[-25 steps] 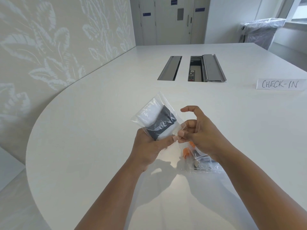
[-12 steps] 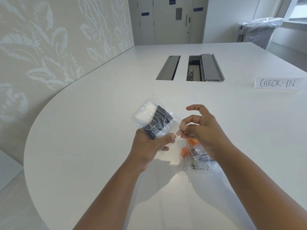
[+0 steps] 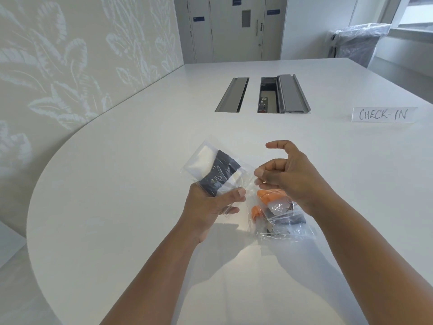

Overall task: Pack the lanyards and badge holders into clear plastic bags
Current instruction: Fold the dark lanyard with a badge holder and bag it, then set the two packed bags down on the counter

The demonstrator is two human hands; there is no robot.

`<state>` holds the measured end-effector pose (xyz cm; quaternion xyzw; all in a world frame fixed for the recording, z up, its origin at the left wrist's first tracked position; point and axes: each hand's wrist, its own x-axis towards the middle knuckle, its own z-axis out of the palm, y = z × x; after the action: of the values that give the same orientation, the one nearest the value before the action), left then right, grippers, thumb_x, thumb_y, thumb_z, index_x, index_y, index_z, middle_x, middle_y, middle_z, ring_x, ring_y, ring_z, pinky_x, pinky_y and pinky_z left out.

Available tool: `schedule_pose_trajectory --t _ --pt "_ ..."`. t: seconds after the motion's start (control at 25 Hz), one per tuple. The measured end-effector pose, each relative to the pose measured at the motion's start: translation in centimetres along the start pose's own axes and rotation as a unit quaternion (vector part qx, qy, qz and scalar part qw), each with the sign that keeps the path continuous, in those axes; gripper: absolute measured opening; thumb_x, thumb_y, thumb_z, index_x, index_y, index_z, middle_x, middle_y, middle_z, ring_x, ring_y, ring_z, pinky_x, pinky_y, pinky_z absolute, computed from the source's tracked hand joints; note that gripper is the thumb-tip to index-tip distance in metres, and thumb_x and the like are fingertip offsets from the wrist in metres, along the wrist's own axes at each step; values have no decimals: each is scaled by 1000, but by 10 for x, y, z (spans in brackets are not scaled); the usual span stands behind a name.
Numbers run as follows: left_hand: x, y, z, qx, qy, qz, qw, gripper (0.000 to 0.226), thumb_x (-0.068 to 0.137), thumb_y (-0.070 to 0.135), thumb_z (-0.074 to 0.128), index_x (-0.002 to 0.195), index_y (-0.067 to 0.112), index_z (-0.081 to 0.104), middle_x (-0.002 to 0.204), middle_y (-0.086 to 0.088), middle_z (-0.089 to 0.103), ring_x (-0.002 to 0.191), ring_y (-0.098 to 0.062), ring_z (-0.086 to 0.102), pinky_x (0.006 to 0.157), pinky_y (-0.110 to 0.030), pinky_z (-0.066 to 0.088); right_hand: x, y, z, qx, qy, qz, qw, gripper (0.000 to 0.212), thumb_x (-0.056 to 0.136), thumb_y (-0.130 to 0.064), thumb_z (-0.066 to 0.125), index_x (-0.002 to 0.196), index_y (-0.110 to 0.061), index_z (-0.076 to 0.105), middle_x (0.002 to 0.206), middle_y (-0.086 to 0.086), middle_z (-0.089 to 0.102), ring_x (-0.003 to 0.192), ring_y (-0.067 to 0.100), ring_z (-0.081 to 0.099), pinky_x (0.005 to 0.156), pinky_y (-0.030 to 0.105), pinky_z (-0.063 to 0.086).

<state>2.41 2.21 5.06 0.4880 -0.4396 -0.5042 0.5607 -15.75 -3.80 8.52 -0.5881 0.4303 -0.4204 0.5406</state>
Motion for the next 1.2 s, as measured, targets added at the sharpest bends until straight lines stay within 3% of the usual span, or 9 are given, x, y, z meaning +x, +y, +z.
schedule_pose_trajectory --t 0.2,0.32,0.4,0.52,0.64,0.84,1.0,1.08,1.2 --pt "-3 -4 7 -28 -99 -38 994 34 77 9 77 110 13 70 103 -11 72 94 -27 69 77 -34 58 -4 -7 -11 -27 -59 14 998 60 68 -9 85 123 -17 60 77 9 75 66 19 70 63 31 56" --pt "2 -6 8 -157 -41 -52 985 33 82 8 69 115 9 67 115 -13 71 98 -27 70 76 -35 59 -2 -7 -18 -84 0 9 996 49 75 -17 85 119 -16 62 79 8 75 70 20 72 66 36 60" --pt "7 -9 4 -185 14 -68 980 36 84 1 69 120 2 63 114 -17 70 93 -28 70 73 -37 61 3 -3 -31 -270 50 25 961 52 77 -40 82 120 -21 60 95 2 73 86 20 71 78 38 58" --pt "9 -10 0 -155 65 -100 981 32 84 -1 68 116 -2 65 99 -14 72 75 -22 70 68 -36 60 6 6 -43 -452 -3 135 882 83 72 -52 81 139 -22 42 125 5 60 114 24 58 94 36 45" --pt "11 -8 -2 -194 100 -136 966 16 86 2 64 101 3 69 91 -13 73 72 -24 69 67 -37 59 9 9 -40 -396 -39 177 900 91 69 -42 87 143 -23 38 129 5 58 117 24 55 98 38 45" --pt "14 -10 -8 -216 134 -141 957 14 87 -3 60 95 7 65 93 -17 69 92 -39 65 89 -57 52 9 13 -38 -372 -10 161 914 85 71 -33 87 143 -23 42 123 3 56 105 23 61 90 41 56" --pt "13 -8 -6 -203 141 -114 962 18 89 10 65 77 23 66 80 2 69 98 -24 59 89 -55 50 8 11 -41 -393 0 171 904 82 69 -40 87 138 -23 47 117 2 57 96 22 65 82 38 59" --pt "13 -6 -4 -199 158 -103 962 18 90 13 66 77 25 67 87 6 67 108 -22 55 85 -49 50 9 11 -41 -402 -8 174 899 82 69 -43 86 138 -22 47 120 2 58 97 22 64 81 36 57" --pt "11 -3 -5 -183 145 -91 968 15 92 13 65 92 24 75 115 3 59 119 -36 47 83 -57 57 10 12 -41 -400 -16 177 899 86 68 -43 87 141 -23 45 131 4 55 110 24 58 90 36 50"
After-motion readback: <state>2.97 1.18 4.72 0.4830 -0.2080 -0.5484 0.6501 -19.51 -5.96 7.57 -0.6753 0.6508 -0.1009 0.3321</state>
